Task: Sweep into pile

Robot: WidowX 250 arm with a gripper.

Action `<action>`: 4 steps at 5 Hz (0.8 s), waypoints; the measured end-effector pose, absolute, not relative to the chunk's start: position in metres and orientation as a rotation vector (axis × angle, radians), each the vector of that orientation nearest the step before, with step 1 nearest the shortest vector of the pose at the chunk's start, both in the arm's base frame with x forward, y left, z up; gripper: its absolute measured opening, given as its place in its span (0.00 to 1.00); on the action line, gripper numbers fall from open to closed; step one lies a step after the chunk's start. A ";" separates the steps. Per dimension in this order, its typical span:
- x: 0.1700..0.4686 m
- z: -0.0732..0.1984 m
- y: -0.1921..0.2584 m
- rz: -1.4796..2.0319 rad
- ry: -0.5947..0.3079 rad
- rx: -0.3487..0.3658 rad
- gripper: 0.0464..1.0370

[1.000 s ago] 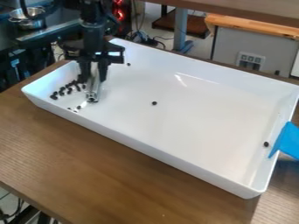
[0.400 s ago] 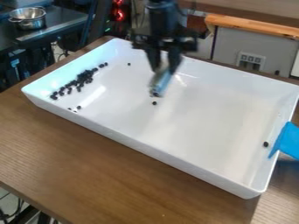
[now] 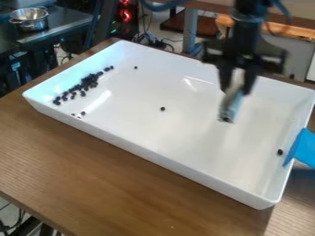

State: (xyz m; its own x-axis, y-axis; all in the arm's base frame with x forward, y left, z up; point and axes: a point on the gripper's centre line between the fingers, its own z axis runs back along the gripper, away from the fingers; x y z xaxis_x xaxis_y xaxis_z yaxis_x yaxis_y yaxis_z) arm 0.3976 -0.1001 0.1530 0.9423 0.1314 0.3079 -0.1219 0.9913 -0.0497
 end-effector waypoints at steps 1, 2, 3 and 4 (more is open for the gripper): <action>0.401 0.142 -0.133 0.140 -0.289 0.005 0.30; 0.406 0.129 -0.142 0.144 -0.298 0.052 0.30; 0.409 0.120 -0.150 0.130 -0.326 0.082 0.30; 0.407 0.108 -0.147 0.130 -0.327 0.103 0.30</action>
